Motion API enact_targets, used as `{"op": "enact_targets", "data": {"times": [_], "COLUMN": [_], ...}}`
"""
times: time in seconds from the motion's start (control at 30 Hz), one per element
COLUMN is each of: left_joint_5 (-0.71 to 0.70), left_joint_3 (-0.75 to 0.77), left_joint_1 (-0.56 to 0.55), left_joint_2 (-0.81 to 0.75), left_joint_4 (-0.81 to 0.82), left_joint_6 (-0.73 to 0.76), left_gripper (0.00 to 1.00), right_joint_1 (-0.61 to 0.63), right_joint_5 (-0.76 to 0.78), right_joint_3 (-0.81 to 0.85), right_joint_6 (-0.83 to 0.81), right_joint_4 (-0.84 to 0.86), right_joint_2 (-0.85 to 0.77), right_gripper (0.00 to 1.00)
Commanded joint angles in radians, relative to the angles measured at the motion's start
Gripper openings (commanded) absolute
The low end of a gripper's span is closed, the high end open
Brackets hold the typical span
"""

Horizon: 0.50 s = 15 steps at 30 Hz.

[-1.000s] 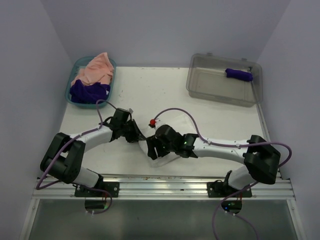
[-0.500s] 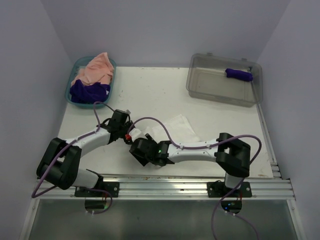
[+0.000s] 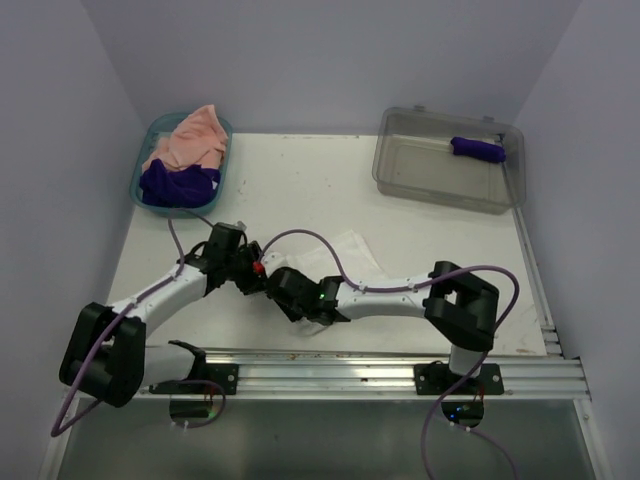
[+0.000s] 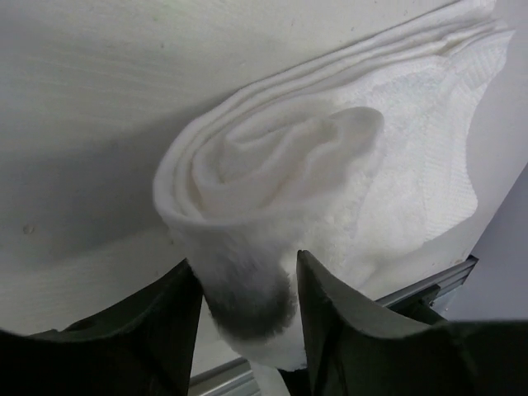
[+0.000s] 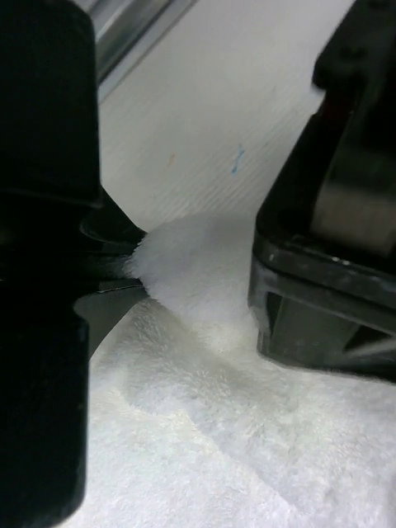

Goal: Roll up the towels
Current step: Roll the towel

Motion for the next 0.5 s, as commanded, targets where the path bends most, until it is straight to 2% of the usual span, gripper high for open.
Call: {"op": "enact_targets", "data": {"times": [0.0, 0.03, 0.1, 0.13, 0.27, 0.47], "left_joint_5": [0.037, 0.037, 0.037, 0.037, 0.034, 0.092], "left_joint_3": [-0.018, -0.017, -0.012, -0.003, 0.023, 0.022], "left_joint_1": [0.046, 0.064, 0.082, 0.102, 0.124, 0.121], "left_joint_2": [-0.1, -0.143, -0.181, -0.215, -0.264, -0.276], "left_joint_4": [-0.062, -0.076, -0.117, -0.132, -0.171, -0.13], "left_joint_6": [0.007, 0.011, 0.021, 0.024, 0.034, 0.034], "left_gripper": [0.55, 0.6, 0.62, 0.63, 0.62, 0.59], "right_joint_1": [-0.054, -0.063, -0.098, -0.111, -0.195, -0.285], "right_joint_5": [-0.238, -0.276, -0.345, -0.433, -0.573, -0.716], "right_joint_3": [-0.036, -0.039, -0.064, -0.074, -0.154, -0.295], "right_joint_6": [0.073, 0.096, 0.127, 0.163, 0.266, 0.438], "right_joint_4": [0.126, 0.144, 0.17, 0.204, 0.296, 0.454], "right_joint_2": [-0.097, -0.116, -0.134, -0.154, -0.197, -0.232], "right_gripper": [0.0, 0.0, 0.0, 0.0, 0.0, 0.0]}}
